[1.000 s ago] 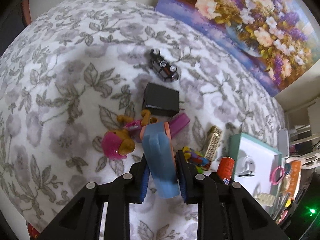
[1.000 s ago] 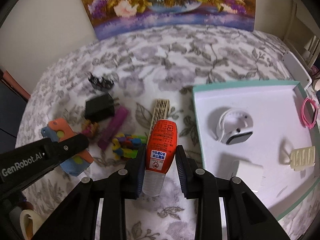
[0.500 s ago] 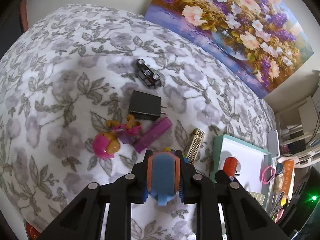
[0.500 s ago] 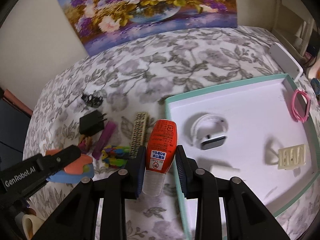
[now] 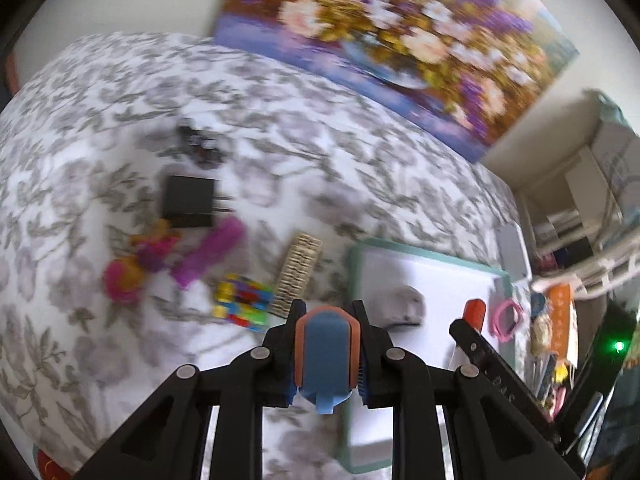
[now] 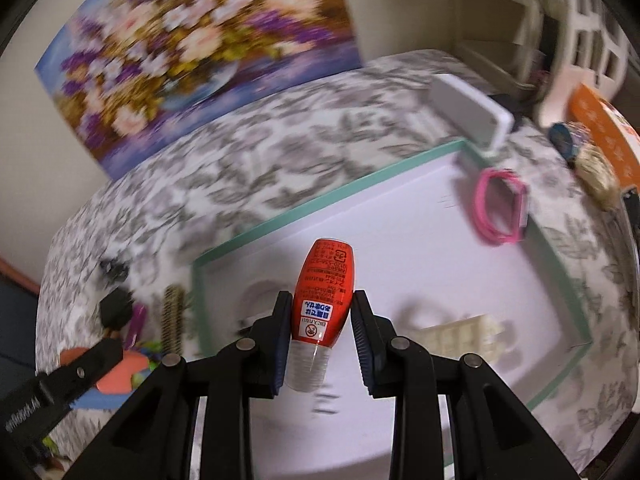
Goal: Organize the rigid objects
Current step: 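Carry both items over the tray and open the right tool to drop the bottle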
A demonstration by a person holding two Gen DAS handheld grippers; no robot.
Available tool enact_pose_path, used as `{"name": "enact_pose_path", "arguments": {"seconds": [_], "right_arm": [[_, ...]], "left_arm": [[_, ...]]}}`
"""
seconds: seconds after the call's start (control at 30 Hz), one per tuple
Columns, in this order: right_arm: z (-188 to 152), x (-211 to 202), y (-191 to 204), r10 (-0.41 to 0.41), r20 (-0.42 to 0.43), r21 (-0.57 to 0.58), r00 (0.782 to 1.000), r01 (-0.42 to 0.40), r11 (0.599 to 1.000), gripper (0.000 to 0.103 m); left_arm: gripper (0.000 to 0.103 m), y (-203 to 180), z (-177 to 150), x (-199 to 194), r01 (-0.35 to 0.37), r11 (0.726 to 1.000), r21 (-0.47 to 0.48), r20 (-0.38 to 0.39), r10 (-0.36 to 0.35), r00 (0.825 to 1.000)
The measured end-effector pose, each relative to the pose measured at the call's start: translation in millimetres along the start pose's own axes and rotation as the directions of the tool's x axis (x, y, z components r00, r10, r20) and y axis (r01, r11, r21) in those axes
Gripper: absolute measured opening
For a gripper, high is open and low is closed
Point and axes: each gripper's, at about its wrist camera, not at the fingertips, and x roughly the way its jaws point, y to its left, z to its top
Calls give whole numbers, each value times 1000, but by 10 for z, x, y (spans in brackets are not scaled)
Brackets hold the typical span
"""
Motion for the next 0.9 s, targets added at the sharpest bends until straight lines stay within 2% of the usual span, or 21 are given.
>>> {"name": "enact_pose_path", "arguments": {"seconds": [0.17, 0.37, 0.57, 0.9], "right_arm": [[62, -26, -310, -43, 14, 42, 999, 43, 998, 31], [84, -36, -564, -70, 12, 77, 997, 69, 995, 31], [66, 2, -626, -79, -1, 74, 997, 78, 994, 31], [44, 58, -636, -86, -19, 56, 996, 87, 995, 31]], "left_arm": [[24, -405, -109, 138, 12, 995, 96, -19, -10, 1000], [24, -679, -233, 295, 36, 989, 144, -56, -28, 998], [24, -883, -336, 402, 39, 980, 193, -65, -27, 998], [24, -968, -440, 593, 14, 977, 211, -95, 6, 995]]}}
